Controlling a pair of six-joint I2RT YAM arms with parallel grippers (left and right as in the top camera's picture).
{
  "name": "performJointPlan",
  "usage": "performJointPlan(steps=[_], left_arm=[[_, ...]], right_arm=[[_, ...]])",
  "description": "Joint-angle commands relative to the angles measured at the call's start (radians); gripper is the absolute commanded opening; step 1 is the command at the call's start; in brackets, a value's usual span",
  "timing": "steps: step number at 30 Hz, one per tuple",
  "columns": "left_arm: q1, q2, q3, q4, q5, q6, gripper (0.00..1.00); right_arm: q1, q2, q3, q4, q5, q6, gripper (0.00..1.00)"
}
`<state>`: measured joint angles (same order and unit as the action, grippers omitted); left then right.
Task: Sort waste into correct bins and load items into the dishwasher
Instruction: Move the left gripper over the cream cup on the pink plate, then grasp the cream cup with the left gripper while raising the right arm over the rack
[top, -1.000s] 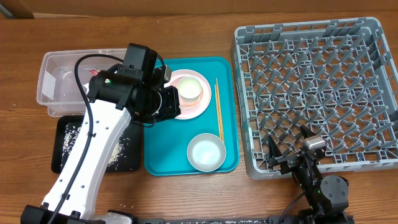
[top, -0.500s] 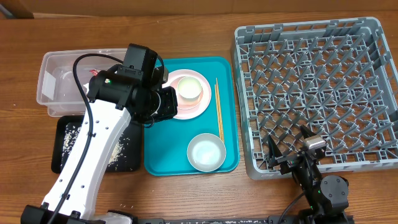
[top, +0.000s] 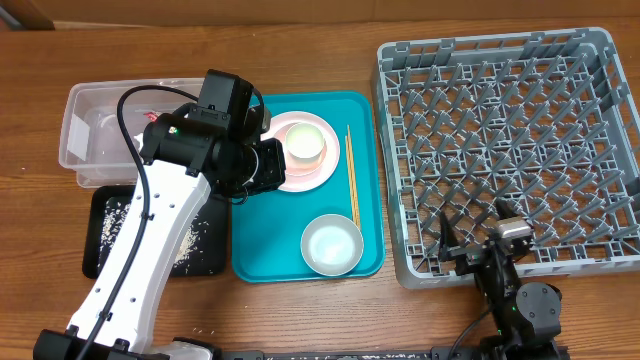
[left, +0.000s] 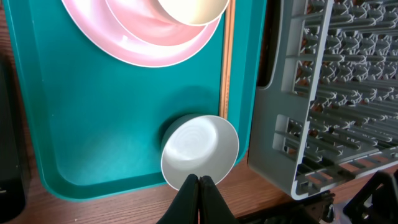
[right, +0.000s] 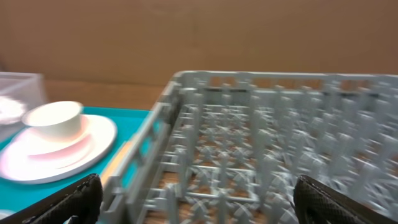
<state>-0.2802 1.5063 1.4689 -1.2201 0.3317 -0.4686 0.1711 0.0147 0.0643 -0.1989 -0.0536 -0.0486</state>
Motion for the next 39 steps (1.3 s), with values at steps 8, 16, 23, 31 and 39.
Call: performJointPlan(steps=[8, 16, 23, 31, 39], left_arm=[[-0.012, 0.001, 0.012, -0.001, -0.002, -0.052, 0.04], [-0.022, 0.001, 0.012, 0.002, -0.002, -0.052, 0.04], [-0.022, 0.001, 0.012, 0.005, -0.002, -0.052, 0.04], [-0.022, 0.001, 0.012, 0.001, -0.002, -0.057, 0.04], [-0.022, 0.001, 0.012, 0.019, -0.003, -0.063, 0.04]], right_arm=[[0.003, -0.012, 0.002, 0.074, -0.614, 0.119, 1.00], [0.002, 0.026, 0.186, -0.015, -0.393, 0.337, 1.00], [0.002, 0.305, 0.534, -0.214, -0.321, 0.329, 1.00], [0.002, 0.830, 1.034, -0.715, -0.284, 0.223, 1.00], [0.003, 1.251, 1.246, -0.808, -0.717, 0.235, 1.00]])
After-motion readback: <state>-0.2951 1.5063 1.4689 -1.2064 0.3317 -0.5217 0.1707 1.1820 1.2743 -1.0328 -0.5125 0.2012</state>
